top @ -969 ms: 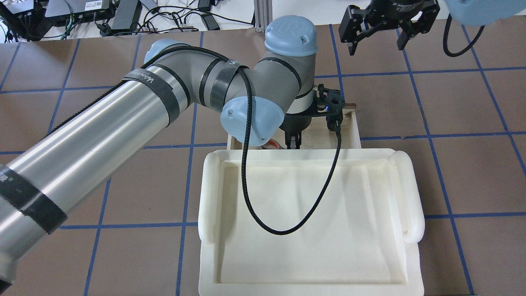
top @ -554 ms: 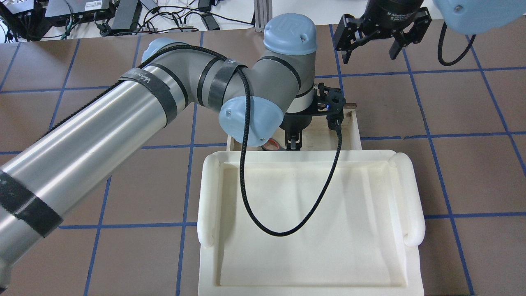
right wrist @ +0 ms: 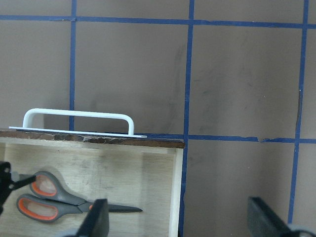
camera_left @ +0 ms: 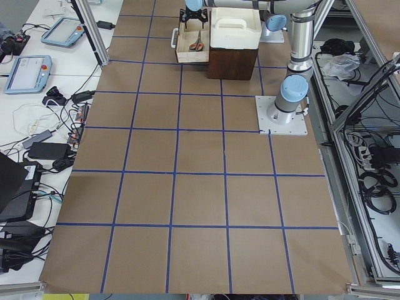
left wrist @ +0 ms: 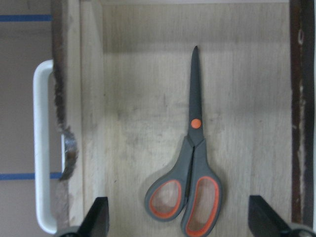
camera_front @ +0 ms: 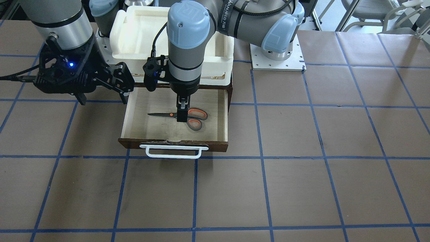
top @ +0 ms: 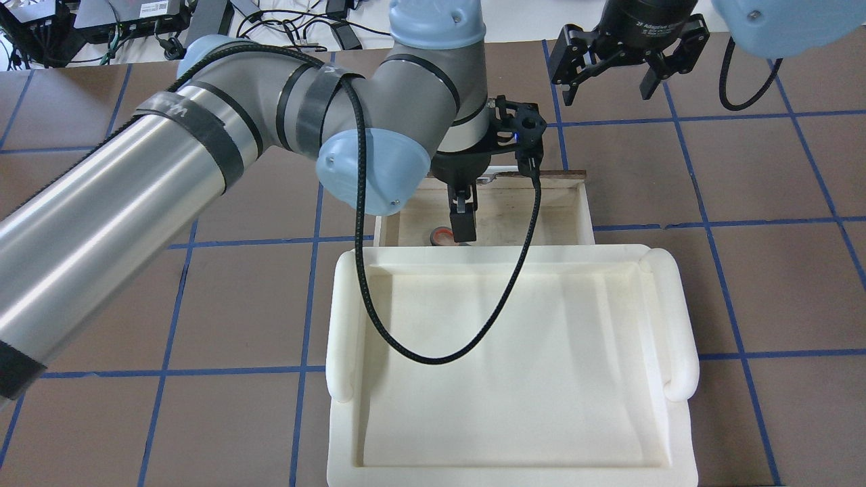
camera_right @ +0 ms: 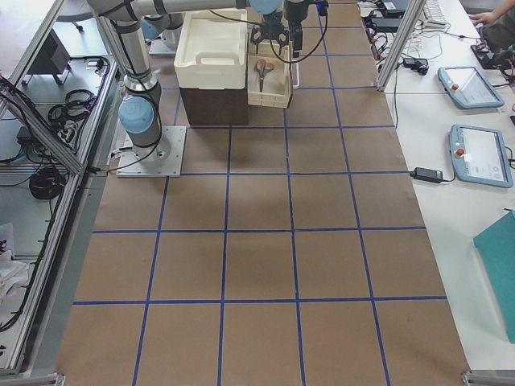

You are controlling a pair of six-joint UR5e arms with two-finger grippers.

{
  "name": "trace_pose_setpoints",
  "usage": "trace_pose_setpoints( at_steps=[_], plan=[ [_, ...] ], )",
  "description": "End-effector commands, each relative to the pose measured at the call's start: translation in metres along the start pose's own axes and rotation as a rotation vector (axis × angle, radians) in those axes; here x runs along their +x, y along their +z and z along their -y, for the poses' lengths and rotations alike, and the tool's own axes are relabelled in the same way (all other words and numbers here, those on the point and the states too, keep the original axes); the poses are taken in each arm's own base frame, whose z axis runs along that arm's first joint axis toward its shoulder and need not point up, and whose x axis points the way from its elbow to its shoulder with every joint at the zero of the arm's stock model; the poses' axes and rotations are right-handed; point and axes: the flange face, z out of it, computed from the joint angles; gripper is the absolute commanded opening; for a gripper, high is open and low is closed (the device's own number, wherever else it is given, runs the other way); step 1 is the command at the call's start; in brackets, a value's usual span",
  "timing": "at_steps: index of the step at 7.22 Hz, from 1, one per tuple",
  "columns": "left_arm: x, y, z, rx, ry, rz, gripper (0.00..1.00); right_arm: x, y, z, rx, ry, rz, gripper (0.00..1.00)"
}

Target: Place scissors in drawer with both arms

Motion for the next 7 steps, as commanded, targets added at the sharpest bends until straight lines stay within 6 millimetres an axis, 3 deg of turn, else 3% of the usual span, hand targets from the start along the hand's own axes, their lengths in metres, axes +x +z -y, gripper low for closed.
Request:
trace_pose_setpoints(
  at_steps=[1,3,4,7],
  plan=[
    [-0.034,-0.035,-0.060,0.030,-0.152,0.052,0.99,0.000,-0.001,0.000,0.001,0.001,-0.001,1.00],
    [-0.056,-0.073,-0.125,0.053,-0.358,0.112,0.99,0.000,0.001,0.000,-0.002,-0.001,0.004,1.00],
    [-0.052,-0.096,-0.144,0.063,-0.479,0.153,1.00,0.000,0.001,0.000,-0.003,-0.001,0.004,1.00],
    [-0.021,-0.152,-0.155,0.158,-1.183,0.307,1.00,0.001,0.003,-0.001,-0.006,0.005,-0.007,1.00]
  ],
)
